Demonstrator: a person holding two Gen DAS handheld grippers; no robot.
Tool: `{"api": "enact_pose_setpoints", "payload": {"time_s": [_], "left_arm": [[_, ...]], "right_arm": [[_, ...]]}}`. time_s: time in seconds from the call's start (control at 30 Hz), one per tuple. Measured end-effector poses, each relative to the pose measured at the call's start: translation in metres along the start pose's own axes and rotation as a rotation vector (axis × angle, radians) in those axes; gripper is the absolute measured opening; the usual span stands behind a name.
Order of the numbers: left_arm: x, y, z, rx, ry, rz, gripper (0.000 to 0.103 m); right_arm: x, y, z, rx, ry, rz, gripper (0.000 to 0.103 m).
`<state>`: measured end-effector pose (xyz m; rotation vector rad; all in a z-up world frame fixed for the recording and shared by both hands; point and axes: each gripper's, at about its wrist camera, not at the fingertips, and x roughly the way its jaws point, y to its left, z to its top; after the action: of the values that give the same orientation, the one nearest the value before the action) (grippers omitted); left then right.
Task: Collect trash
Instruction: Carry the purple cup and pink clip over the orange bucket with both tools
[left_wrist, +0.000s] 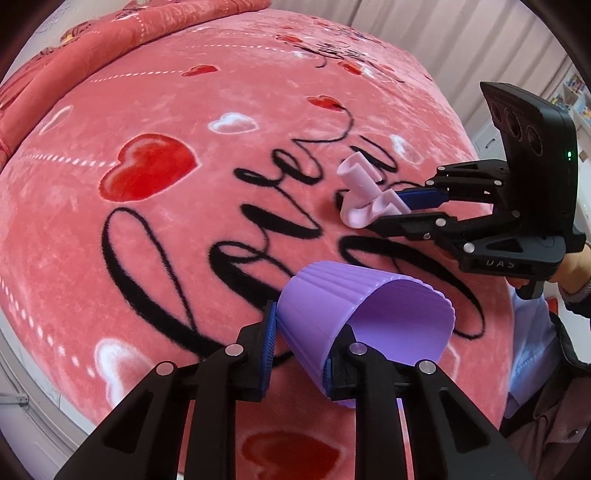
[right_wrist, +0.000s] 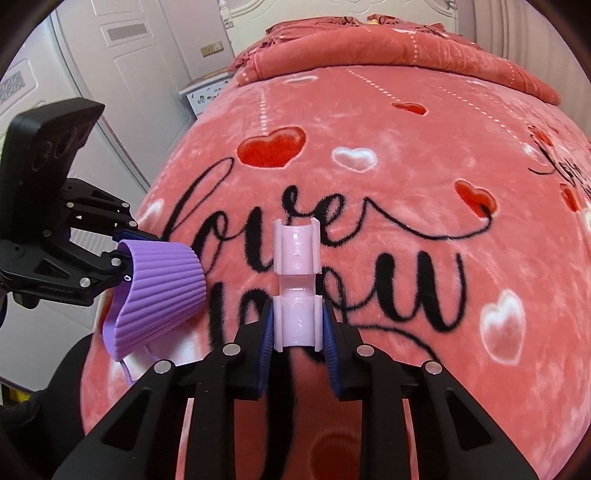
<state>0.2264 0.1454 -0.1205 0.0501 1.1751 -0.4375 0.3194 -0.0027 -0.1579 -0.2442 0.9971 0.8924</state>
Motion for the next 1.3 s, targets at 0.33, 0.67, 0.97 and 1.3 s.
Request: {"api": "enact_pose_setpoints", "payload": {"time_s": [0.33, 0.67, 0.97, 1.3], "left_arm": [[-0.031, -0.064, -0.013, 0.076, -0.011, -0.007, 0.022], [-0.047, -0.143, -0.032, 0.159, -0.019, -0.025, 0.022], [-0.05, -0.216, -0.035, 0.283, -0.021, -0.056, 0.022], [-0.029, -0.325, -0.012, 0.497, -0.004, -0.13, 0.022]], "right_arm": [[-0.085, 0.02, -0.04, 0.022, -0.07, -0.005, 0.025], [-0.17, 0.042, -0.121, 0.087, -0.128, -0.03, 0.025], [-0.237, 0.04, -0.193, 0.179, -0.188, -0.084, 0.025], [-0.318, 0.007, -0.276, 0.322, -0.269, -0.223, 0.025]]}}
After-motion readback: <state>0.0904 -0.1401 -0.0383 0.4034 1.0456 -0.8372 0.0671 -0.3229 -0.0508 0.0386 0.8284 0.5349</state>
